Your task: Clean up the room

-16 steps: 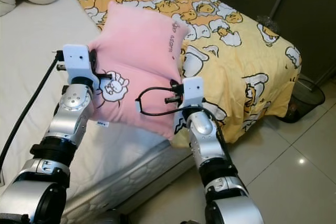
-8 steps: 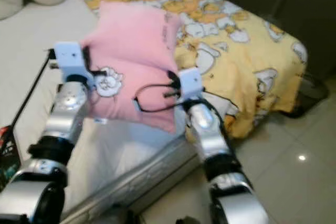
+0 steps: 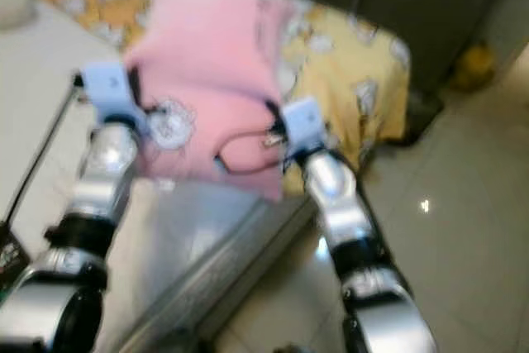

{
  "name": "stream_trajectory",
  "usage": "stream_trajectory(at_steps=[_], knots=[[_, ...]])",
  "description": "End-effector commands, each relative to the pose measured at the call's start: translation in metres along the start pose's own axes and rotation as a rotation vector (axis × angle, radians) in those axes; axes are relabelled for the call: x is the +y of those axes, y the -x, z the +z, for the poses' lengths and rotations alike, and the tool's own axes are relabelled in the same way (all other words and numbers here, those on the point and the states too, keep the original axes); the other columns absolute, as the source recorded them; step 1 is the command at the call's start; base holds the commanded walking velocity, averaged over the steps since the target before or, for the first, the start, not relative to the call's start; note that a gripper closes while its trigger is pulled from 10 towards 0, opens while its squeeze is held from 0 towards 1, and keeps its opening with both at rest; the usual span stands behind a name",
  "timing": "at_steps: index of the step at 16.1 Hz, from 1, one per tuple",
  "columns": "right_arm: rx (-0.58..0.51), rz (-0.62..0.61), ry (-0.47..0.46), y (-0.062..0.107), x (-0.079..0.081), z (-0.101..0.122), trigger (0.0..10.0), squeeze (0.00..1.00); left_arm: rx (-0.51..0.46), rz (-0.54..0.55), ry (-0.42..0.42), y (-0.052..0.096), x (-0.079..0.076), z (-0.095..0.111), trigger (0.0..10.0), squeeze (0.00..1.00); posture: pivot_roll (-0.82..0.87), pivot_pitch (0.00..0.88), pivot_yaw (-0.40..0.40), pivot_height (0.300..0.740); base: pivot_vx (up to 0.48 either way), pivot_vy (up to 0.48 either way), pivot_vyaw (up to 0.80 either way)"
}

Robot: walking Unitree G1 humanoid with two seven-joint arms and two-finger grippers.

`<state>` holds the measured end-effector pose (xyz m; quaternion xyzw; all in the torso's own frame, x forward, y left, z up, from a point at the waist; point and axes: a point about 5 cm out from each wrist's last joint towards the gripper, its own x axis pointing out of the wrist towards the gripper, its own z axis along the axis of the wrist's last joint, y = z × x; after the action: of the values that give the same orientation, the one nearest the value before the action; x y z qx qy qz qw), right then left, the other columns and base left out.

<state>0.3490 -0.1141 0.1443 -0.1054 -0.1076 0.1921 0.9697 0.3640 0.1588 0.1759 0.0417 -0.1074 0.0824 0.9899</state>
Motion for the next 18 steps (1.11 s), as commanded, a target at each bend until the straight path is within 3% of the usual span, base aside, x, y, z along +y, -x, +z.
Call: stream_trajectory(at_steps=[1, 3, 5, 7, 8, 9, 11, 12, 13, 14, 16, 18], knots=[[0.063, -0.022, 0.040, 0.005, -0.009, -0.009, 10.0, 0.00, 0.030, 0.141, -0.051, 0.014, 0.021, -0.013, 10.0, 0.00, 0.12, 0.000, -0.067, 0.740, 0.000, 0.000, 0.00], [0.169, -0.034, 0.004, 0.012, -0.001, -0.031, 10.0, 0.00, 0.040, 0.099, -0.123, 0.024, 0.010, -0.020, 10.0, 0.00, 0.12, 0.000, -0.066, 0.740, 0.000, 0.000, 0.00], [0.234, -0.066, -0.031, 0.018, -0.003, -0.042, 10.0, 0.00, 0.046, 0.100, -0.121, 0.023, 0.012, -0.021, 10.0, 0.00, 0.11, 0.000, -0.065, 0.740, 0.000, 0.000, 0.00], [0.500, -0.109, -0.197, 0.045, 0.002, -0.089, 10.0, 0.00, 0.259, -0.032, -0.192, 0.034, 0.003, -0.065, 10.0, 0.00, 0.11, 0.000, -0.064, 0.740, 0.000, 0.000, 0.00], [0.547, -0.122, -0.223, 0.052, 0.004, -0.098, 10.0, 0.00, 0.323, -0.074, -0.209, 0.040, 0.000, -0.077, 10.0, 0.00, 0.11, 0.000, -0.061, 0.740, 0.000, 0.000, 0.00], [0.637, -0.119, -0.220, 0.072, 0.011, -0.116, 10.0, 0.00, 0.436, -0.156, -0.210, 0.059, -0.008, -0.100, 10.0, 0.00, 0.11, 0.000, -0.058, 0.740, 0.000, 0.000, 0.00], [0.675, -0.076, -0.137, 0.095, 0.024, -0.128, 10.0, 0.00, 0.424, -0.226, -0.194, 0.079, -0.014, -0.110, 10.0, 0.00, 0.11, 0.000, -0.057, 0.740, 0.000, 0.000, 0.00], [0.688, -0.063, -0.142, 0.101, 0.028, -0.131, 10.0, 0.00, 0.423, -0.251, -0.199, 0.084, -0.016, -0.113, 10.0, 0.00, 0.11, 0.000, -0.057, 0.740, 0.000, 0.000, 0.00], [0.736, -0.037, -0.146, 0.118, 0.035, -0.141, 10.0, 0.00, 0.450, -0.324, -0.177, 0.100, -0.019, -0.125, 10.0, 0.00, 0.11, 0.000, -0.056, 0.740, 0.000, 0.000, 0.00], [0.799, -0.025, -0.141, 0.142, 0.035, -0.152, 10.0, 0.00, 0.507, -0.459, -0.222, 0.127, -0.021, -0.146, 10.0, 0.00, 0.11, 0.000, -0.058, 0.740, 0.000, 0.000, 0.00], [0.869, -0.018, -0.154, 0.162, 0.033, -0.162, 10.0, 0.00, 0.625, -0.595, -0.306, 0.154, -0.018, -0.169, 10.0, 0.00, 0.10, 0.000, -0.060, 0.740, 0.000, 0.000, 0.00], [1.067, -0.014, -0.233, 0.191, 0.037, -0.178, 10.0, 0.00, 0.804, -0.775, -0.468, 0.182, -0.014, -0.191, 10.0, 0.00, 0.09, 0.000, -0.061, 0.740, 0.000, 0.000, 0.00]])
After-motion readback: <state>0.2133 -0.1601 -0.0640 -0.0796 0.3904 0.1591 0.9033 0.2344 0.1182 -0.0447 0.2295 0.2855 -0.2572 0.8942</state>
